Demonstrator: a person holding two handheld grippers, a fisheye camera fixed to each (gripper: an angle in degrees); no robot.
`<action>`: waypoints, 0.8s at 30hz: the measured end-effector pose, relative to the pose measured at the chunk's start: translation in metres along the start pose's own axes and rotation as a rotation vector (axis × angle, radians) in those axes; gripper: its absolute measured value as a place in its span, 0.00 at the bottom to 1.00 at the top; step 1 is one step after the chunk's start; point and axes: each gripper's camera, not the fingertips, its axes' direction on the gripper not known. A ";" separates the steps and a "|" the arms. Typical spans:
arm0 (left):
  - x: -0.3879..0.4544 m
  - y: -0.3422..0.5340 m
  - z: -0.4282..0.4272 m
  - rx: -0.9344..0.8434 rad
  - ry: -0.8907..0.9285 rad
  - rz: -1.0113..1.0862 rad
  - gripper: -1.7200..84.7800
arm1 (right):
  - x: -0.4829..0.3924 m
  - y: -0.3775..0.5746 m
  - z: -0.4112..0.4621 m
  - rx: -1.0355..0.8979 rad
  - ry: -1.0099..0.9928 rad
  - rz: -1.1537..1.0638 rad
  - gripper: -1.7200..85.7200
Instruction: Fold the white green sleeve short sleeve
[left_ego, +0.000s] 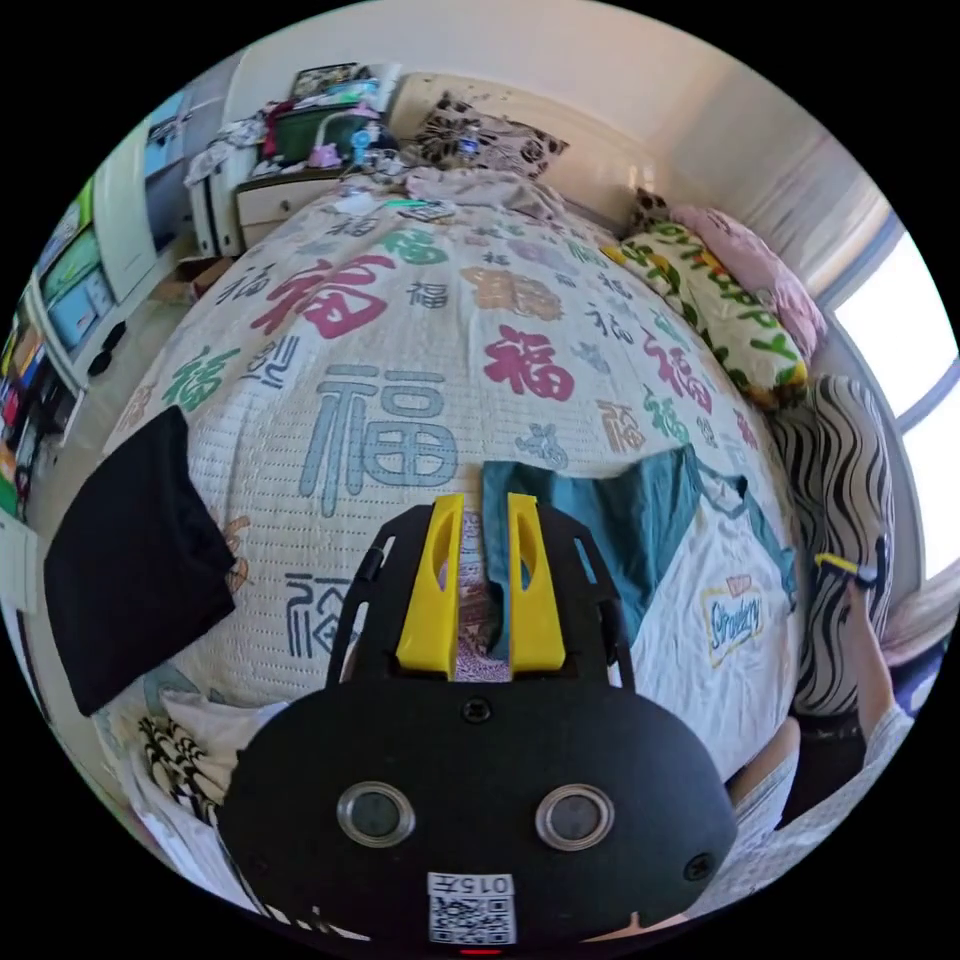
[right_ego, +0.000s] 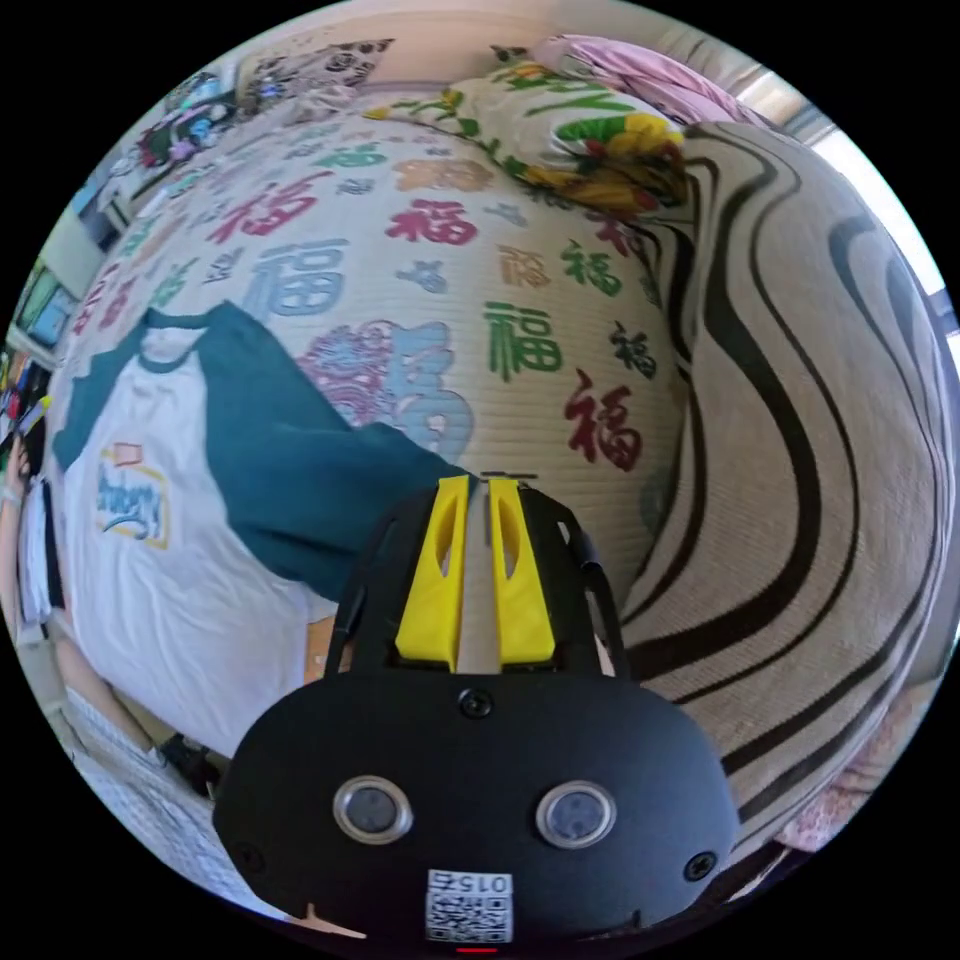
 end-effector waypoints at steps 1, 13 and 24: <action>0.008 -0.005 0.007 -0.042 0.006 0.044 0.13 | -0.008 -0.006 -0.001 -0.003 -0.052 -0.036 0.09; -0.013 0.055 0.031 -0.186 0.137 0.009 0.15 | 0.030 0.046 0.037 -0.096 -0.172 0.072 0.16; -0.044 0.095 0.012 -0.104 0.213 -0.116 0.03 | 0.064 0.091 0.065 -0.238 -0.384 0.087 0.04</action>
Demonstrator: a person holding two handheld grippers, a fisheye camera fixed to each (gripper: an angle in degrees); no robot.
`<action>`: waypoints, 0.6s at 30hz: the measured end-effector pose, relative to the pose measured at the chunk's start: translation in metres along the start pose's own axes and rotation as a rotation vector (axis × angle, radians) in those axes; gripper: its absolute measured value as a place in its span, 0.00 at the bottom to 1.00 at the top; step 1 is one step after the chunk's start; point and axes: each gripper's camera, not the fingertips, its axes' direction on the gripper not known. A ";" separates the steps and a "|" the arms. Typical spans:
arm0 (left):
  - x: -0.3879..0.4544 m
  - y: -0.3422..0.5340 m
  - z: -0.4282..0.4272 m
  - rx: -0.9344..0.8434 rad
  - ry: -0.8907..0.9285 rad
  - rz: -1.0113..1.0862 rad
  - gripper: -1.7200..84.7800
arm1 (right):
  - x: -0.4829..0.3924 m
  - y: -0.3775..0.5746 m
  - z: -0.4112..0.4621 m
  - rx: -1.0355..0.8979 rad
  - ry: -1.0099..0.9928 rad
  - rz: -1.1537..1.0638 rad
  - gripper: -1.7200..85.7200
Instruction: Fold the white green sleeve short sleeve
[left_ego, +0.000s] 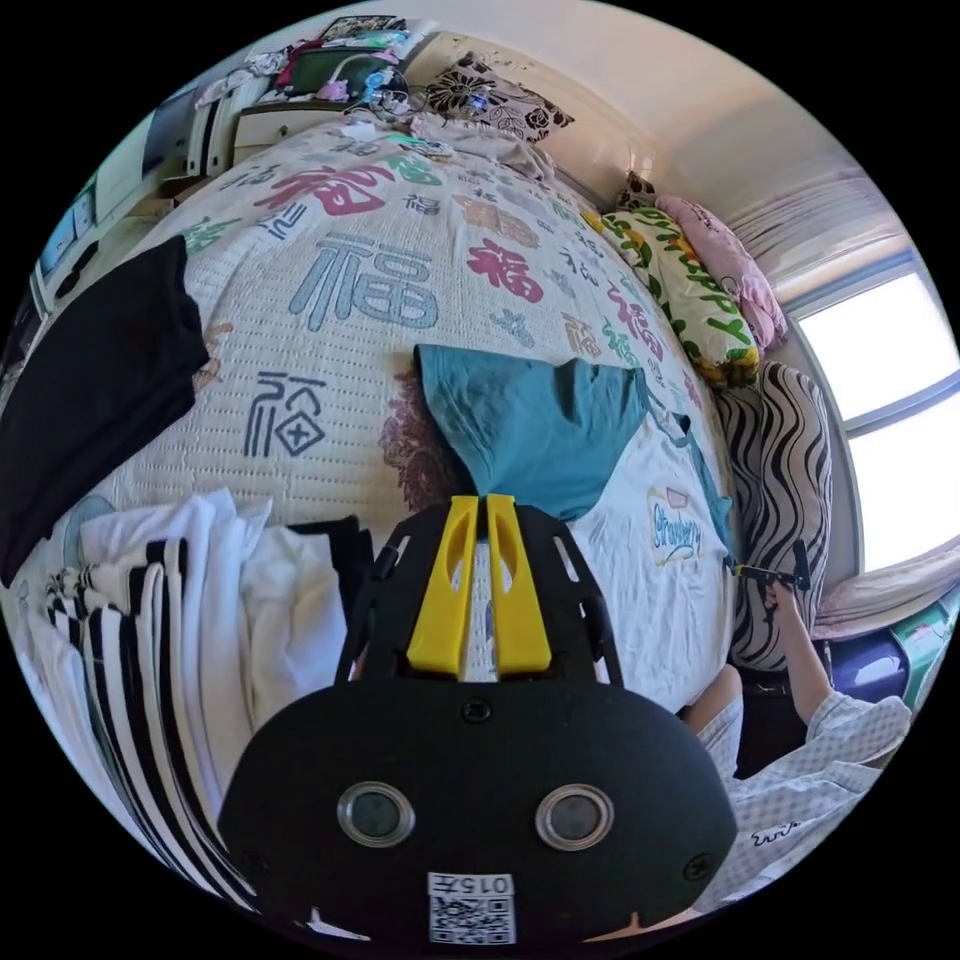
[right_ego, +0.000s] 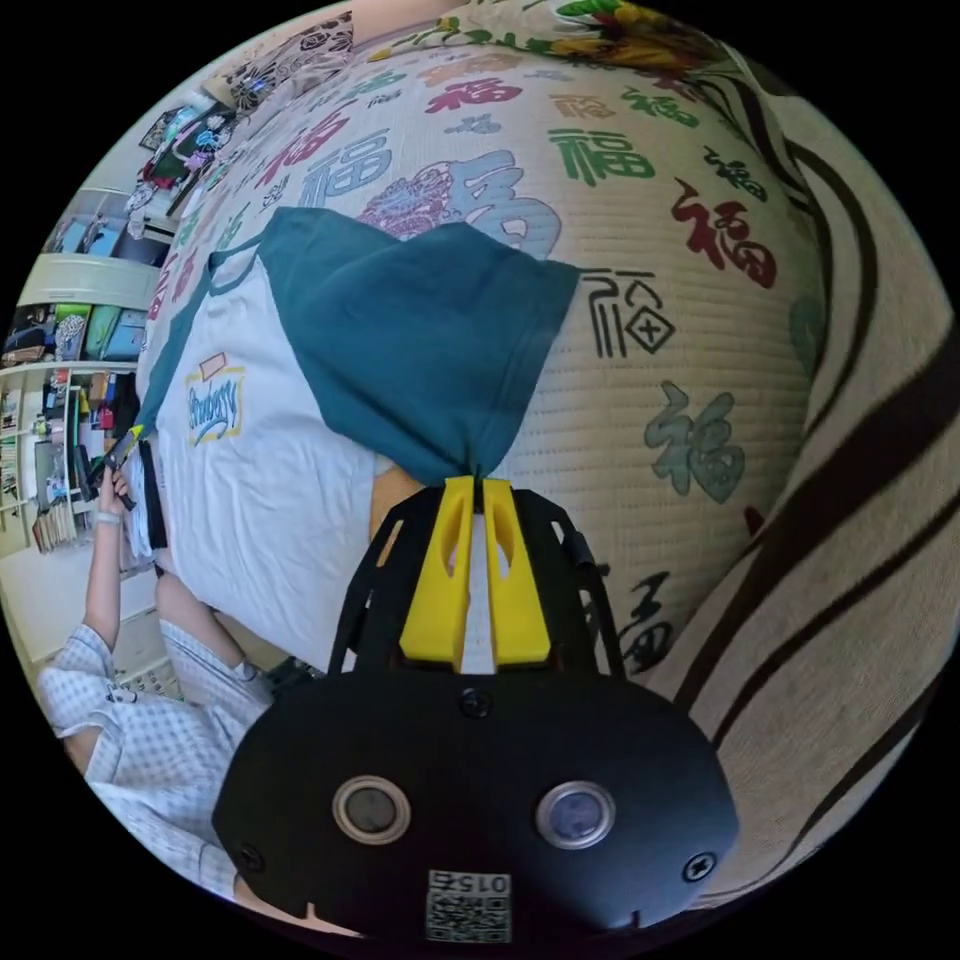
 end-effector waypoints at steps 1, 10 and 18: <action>0.001 0.008 0.001 -0.004 -0.032 -0.003 0.03 | 0.008 0.009 0.001 0.002 -0.052 0.013 0.05; 0.052 0.141 -0.002 -0.217 -0.027 0.089 0.11 | -0.006 0.131 0.024 -0.016 -0.183 -0.062 0.13; 0.077 0.204 0.075 -0.411 -0.046 0.060 0.13 | -0.022 0.174 0.085 -0.135 -0.123 -0.066 0.11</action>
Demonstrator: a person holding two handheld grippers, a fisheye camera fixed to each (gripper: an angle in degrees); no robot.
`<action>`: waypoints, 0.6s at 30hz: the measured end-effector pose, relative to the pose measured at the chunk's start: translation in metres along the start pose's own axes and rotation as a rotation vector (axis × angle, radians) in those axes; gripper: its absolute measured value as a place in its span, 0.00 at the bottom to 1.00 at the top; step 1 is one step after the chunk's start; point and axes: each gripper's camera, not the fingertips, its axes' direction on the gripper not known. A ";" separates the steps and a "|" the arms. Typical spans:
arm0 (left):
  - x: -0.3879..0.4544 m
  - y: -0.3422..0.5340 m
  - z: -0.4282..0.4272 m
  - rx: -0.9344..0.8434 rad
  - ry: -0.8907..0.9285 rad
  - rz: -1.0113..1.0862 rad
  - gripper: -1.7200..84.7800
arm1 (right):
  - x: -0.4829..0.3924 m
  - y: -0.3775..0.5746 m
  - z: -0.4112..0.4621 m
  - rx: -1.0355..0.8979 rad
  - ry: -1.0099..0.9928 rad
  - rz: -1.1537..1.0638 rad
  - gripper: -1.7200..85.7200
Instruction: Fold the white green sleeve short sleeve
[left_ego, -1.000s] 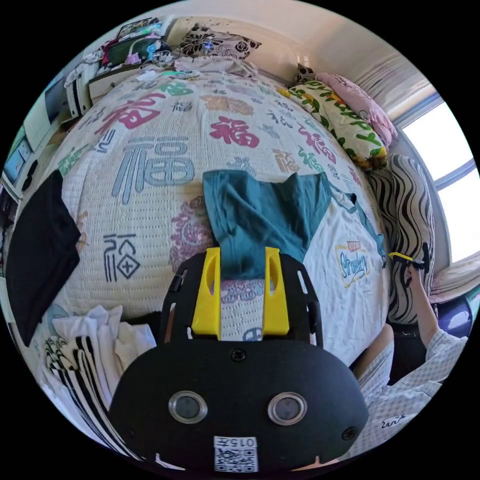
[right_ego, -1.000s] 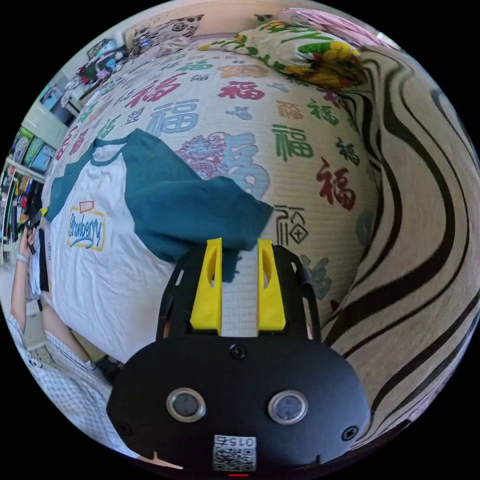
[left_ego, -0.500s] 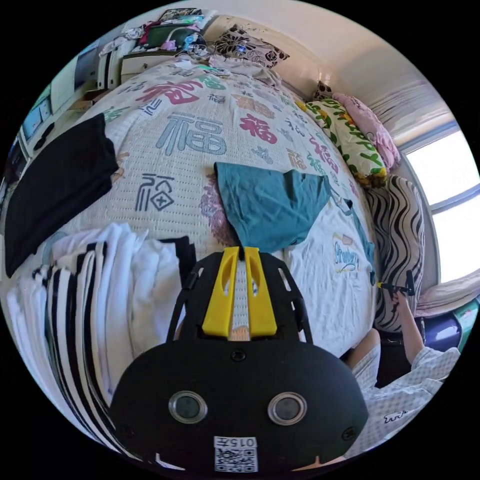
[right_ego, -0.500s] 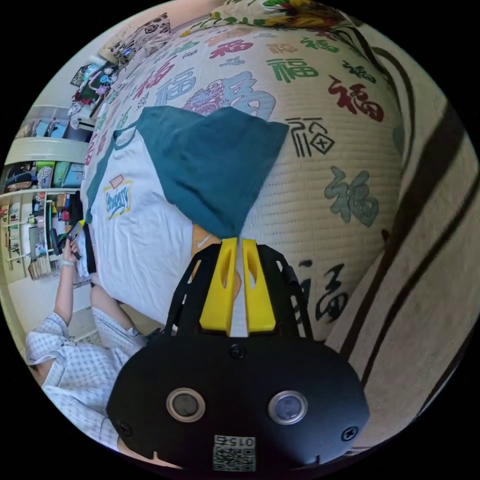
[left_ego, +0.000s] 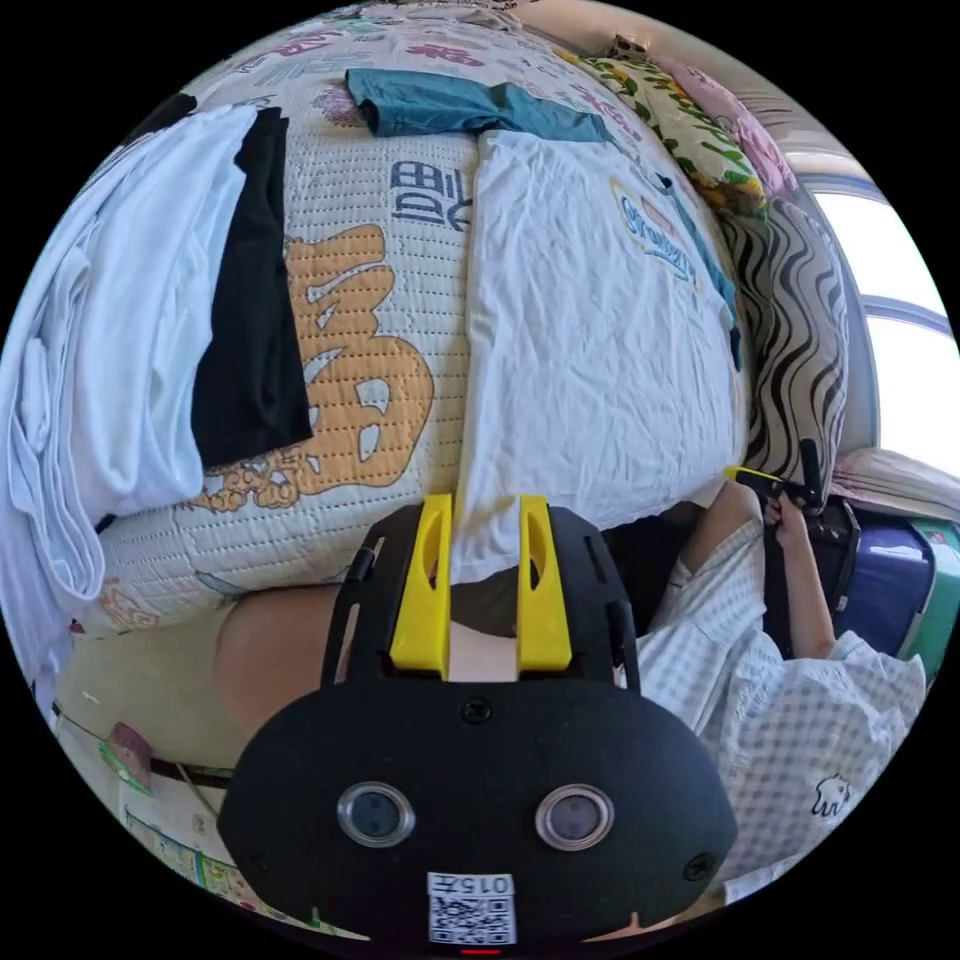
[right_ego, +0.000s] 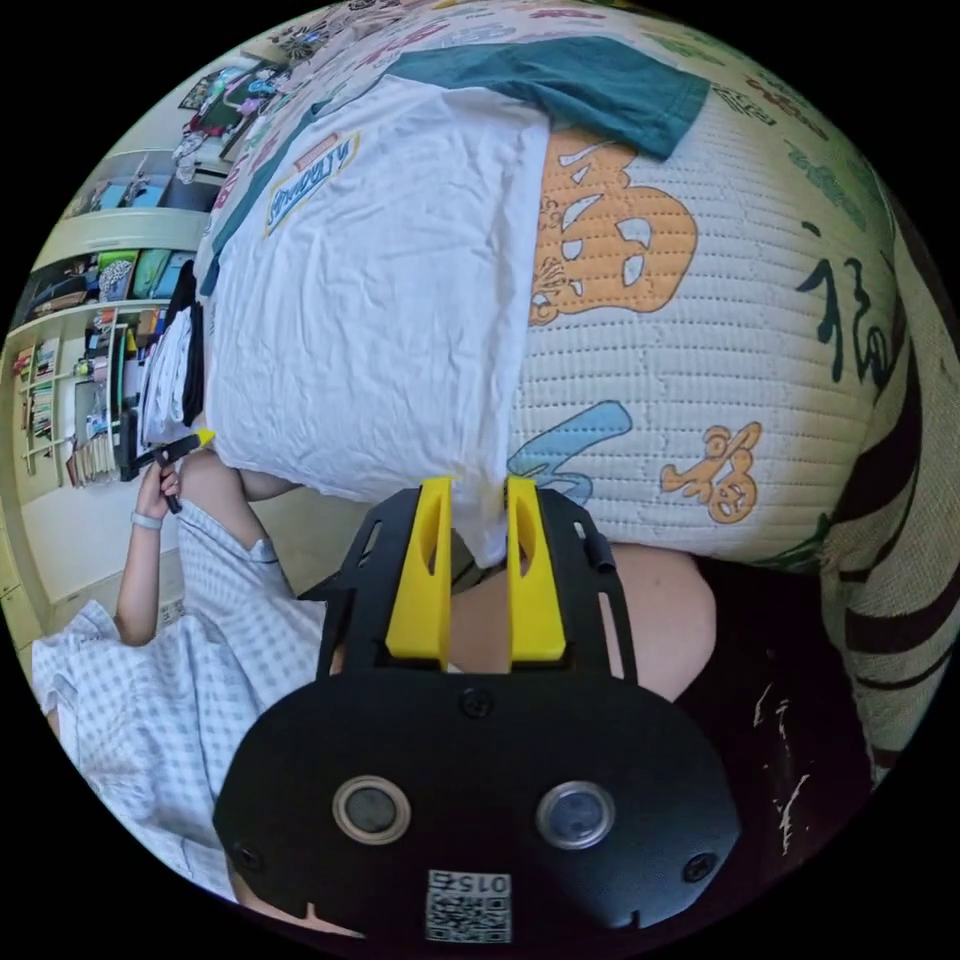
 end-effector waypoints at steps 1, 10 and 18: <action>0.007 -0.004 0.006 -0.022 -0.018 0.013 0.12 | -0.001 0.001 0.002 -0.013 0.023 -0.010 0.06; 0.044 0.002 0.039 -0.062 -0.062 0.105 0.02 | 0.007 0.035 0.009 -0.075 -0.017 -0.081 0.01; 0.076 0.016 0.069 -0.072 -0.087 0.132 0.01 | 0.020 0.074 0.017 -0.111 -0.077 -0.082 0.01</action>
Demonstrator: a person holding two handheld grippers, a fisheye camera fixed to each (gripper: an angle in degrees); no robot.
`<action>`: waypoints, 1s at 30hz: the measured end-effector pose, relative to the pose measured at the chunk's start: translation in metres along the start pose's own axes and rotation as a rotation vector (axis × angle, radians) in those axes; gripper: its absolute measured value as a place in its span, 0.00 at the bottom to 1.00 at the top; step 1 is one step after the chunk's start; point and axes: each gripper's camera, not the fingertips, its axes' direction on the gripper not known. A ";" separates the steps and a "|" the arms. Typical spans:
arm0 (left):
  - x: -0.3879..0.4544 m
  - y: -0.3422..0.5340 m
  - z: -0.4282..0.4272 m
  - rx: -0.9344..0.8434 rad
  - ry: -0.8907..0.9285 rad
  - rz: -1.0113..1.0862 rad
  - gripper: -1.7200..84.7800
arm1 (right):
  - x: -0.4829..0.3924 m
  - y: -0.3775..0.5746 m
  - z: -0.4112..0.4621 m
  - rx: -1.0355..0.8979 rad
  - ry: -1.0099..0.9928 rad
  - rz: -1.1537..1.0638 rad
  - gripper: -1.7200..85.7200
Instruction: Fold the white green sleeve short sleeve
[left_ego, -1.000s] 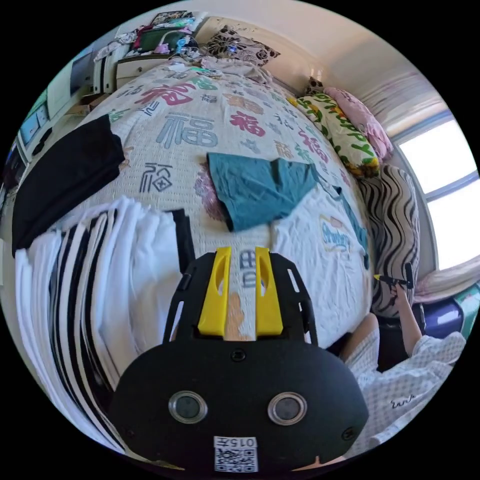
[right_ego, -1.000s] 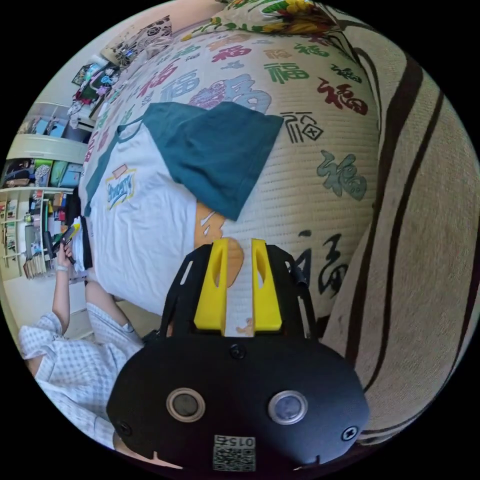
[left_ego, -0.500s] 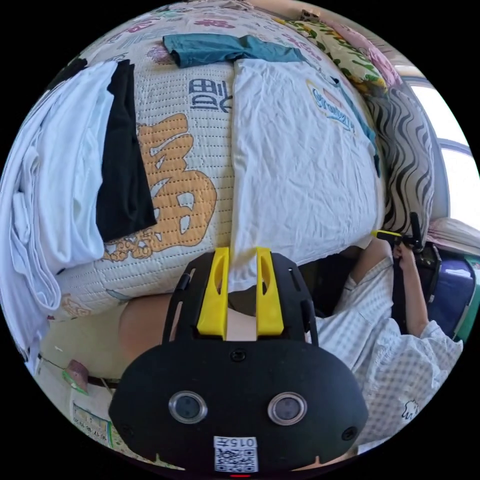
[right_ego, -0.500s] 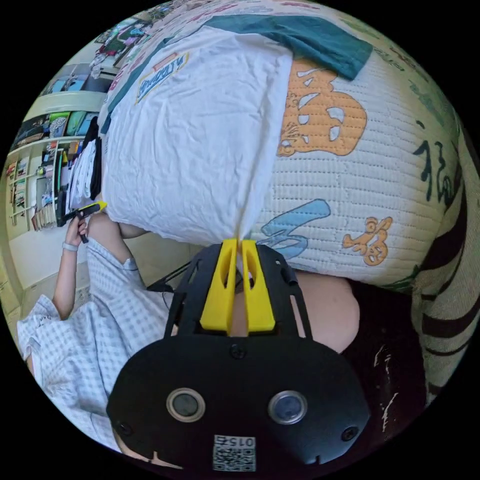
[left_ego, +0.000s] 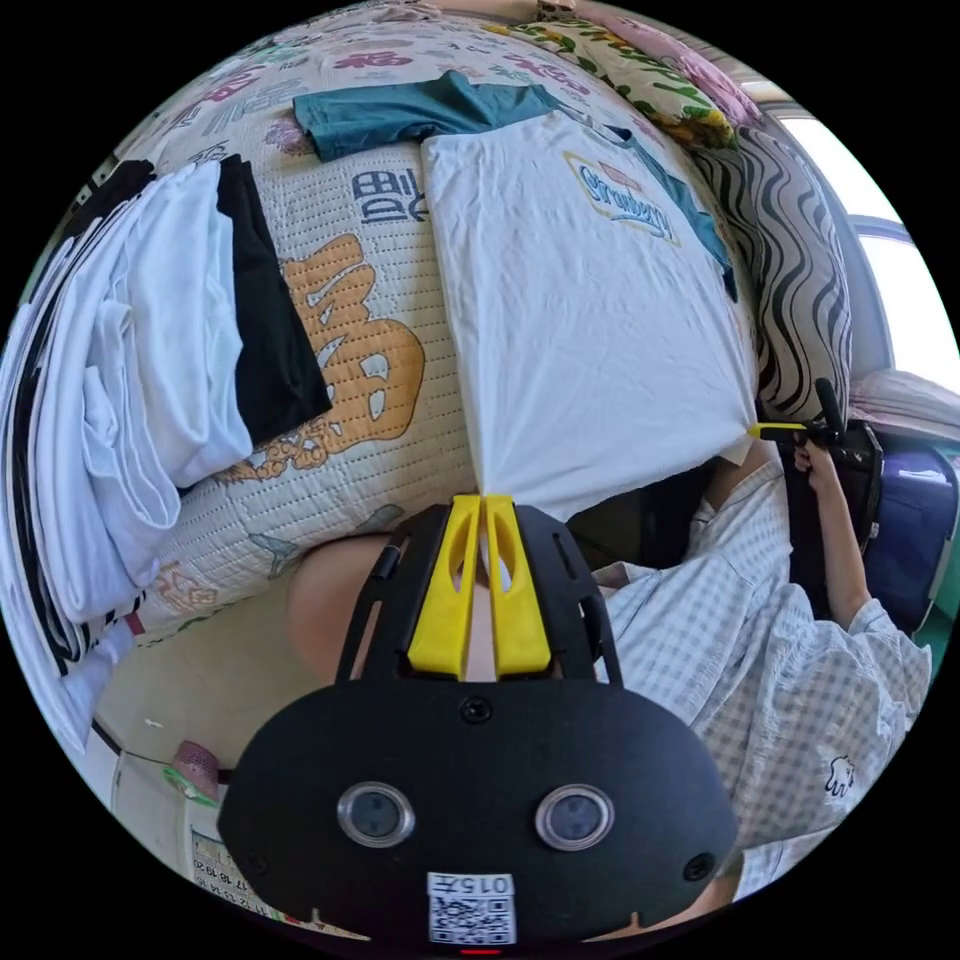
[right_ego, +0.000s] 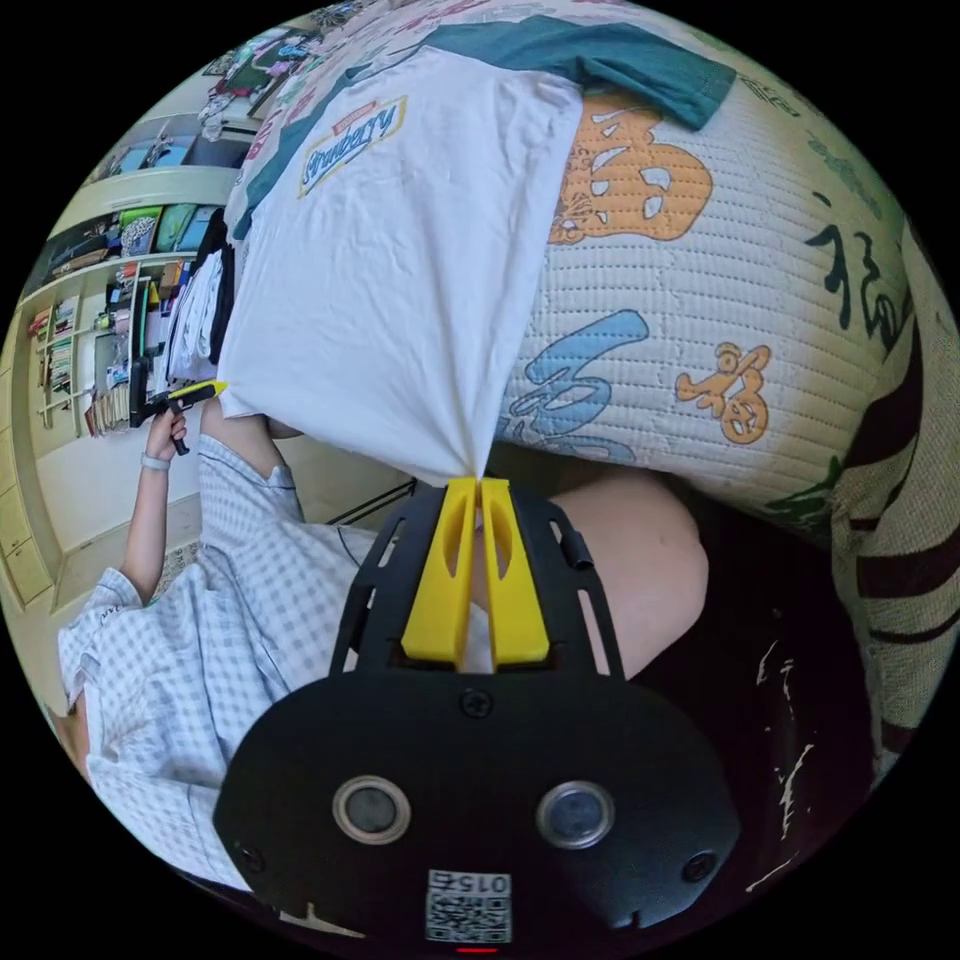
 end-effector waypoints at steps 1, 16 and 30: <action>0.004 -0.003 0.009 -0.005 -0.005 -0.015 0.01 | 0.000 0.003 0.006 0.001 -0.003 0.009 0.01; 0.141 -0.022 0.041 0.266 -0.330 0.138 0.01 | -0.071 0.095 -0.013 0.531 0.359 -0.077 0.01; 0.417 -0.263 0.097 0.473 -0.081 0.636 0.03 | -0.039 0.074 -0.011 0.900 0.425 0.192 0.07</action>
